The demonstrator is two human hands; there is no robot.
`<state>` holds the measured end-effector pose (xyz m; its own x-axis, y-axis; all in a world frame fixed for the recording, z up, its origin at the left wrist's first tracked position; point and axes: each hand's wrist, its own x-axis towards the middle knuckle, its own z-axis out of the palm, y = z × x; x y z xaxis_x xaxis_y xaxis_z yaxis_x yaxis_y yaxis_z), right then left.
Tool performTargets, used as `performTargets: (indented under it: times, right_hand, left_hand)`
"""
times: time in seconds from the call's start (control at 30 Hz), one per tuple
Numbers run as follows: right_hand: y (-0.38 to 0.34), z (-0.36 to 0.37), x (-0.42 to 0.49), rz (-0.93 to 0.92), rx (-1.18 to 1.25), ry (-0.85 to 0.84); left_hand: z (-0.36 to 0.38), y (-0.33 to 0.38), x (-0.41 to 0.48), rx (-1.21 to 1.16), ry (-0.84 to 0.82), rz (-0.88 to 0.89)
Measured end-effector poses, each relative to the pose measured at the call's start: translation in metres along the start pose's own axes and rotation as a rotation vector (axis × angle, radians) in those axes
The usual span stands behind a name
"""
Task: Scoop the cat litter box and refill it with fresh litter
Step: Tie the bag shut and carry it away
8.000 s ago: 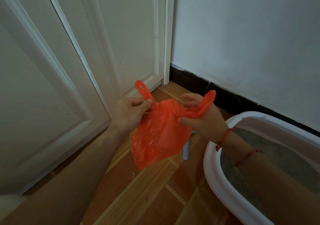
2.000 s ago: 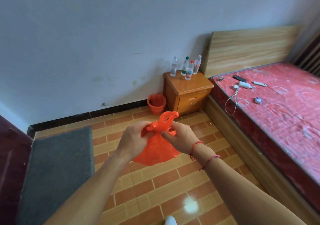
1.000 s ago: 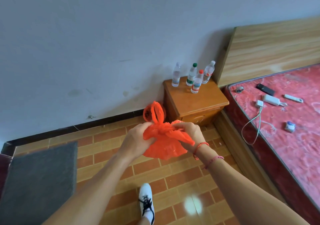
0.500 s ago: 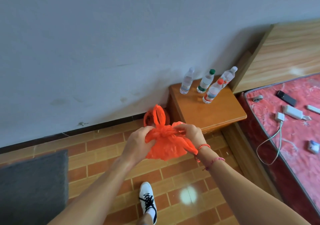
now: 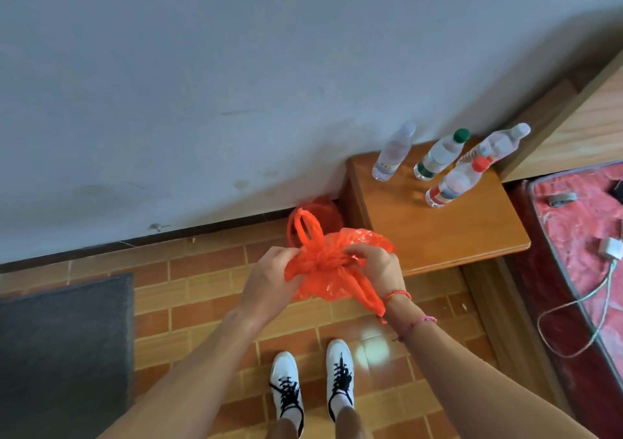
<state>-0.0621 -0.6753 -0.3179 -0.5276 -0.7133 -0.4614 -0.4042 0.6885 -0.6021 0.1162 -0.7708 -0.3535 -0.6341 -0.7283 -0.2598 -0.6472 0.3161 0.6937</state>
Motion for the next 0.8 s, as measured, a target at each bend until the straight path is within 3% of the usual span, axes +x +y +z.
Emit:
performTargets:
  times: [0.33,0.47,0.63,0.8]
  right_hand:
    - [0.072,0.093,0.138,0.008,0.072,0.066]
    - [0.122,0.150,0.205,0.000,0.067,-0.066]
    - [0.169,0.211,0.270,0.083,0.173,0.062]
    - [0.209,0.257,0.313,0.024,0.253,0.098]
  left_hand:
    - [0.098,-0.090,0.103,0.048,0.135,-0.103]
    - [0.149,-0.145,0.152,0.011,0.138,-0.088]
    - [0.207,-0.203,0.202,-0.104,0.088,-0.131]
    - [0.253,-0.252,0.238,-0.152,0.122,-0.081]
